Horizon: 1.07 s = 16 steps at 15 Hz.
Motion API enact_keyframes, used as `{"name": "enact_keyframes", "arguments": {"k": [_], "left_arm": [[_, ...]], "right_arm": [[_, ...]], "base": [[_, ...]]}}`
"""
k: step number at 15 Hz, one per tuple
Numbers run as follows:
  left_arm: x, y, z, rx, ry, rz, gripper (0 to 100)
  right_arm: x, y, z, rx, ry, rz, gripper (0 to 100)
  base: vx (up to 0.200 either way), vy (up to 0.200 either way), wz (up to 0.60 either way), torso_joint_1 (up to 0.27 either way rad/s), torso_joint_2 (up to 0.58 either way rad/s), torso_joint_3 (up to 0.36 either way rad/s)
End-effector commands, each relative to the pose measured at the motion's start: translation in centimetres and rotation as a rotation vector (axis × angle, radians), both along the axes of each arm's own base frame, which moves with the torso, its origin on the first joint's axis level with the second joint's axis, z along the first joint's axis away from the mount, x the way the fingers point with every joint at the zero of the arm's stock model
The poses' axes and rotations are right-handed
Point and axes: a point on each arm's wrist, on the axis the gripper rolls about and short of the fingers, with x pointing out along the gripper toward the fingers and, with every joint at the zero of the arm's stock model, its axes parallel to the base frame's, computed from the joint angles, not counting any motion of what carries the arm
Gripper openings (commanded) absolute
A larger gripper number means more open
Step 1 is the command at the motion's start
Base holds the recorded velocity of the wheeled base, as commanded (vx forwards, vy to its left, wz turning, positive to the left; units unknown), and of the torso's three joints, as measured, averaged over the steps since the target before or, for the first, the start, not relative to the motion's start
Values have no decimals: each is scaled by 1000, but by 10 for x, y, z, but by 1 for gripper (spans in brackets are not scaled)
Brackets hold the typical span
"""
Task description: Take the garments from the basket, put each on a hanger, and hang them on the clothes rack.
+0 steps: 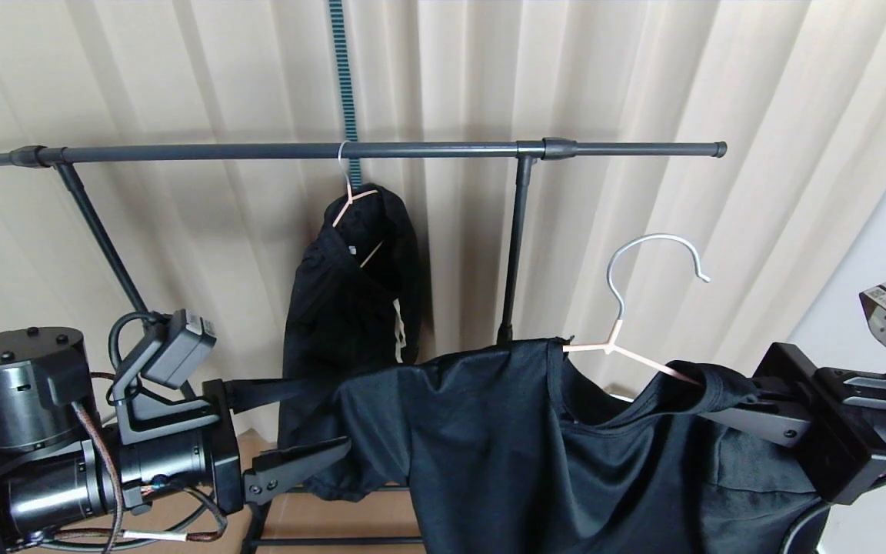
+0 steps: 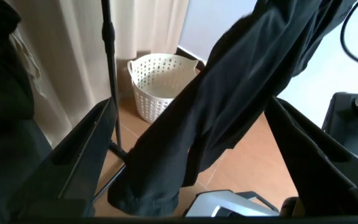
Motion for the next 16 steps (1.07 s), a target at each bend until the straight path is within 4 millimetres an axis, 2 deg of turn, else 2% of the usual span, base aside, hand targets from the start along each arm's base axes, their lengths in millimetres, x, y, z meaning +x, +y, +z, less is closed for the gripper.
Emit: {"name": "enact_keyframes", "arguments": {"k": [1, 6, 8, 12, 13, 16], "left_arm": [[3, -3, -6, 7, 25, -8, 100], [11, -9, -12, 15, 48, -21, 100], [20, -12, -12, 15, 49, -18, 100], [20, -9, -18, 26, 76, 11, 100], [21, -9, -18, 29, 77, 23, 0], [22, -9, -17, 28, 68, 28, 0]], "right_arm": [[-2, -3, 4, 2, -16, -15, 0], [-3, -4, 5, 3, -18, -18, 0], [-3, -4, 6, 4, -18, -17, 0], [-4, -4, 7, 4, -22, -17, 0], [-4, -4, 7, 4, -22, -17, 0], [-4, -4, 7, 4, -24, -17, 0]], "base": [[0, 0, 0, 0, 0, 0], [0, 0, 0, 0, 0, 0], [0, 0, 0, 0, 0, 0], [0, 0, 0, 0, 0, 0], [0, 0, 0, 0, 0, 0], [0, 0, 0, 0, 0, 0]]}}
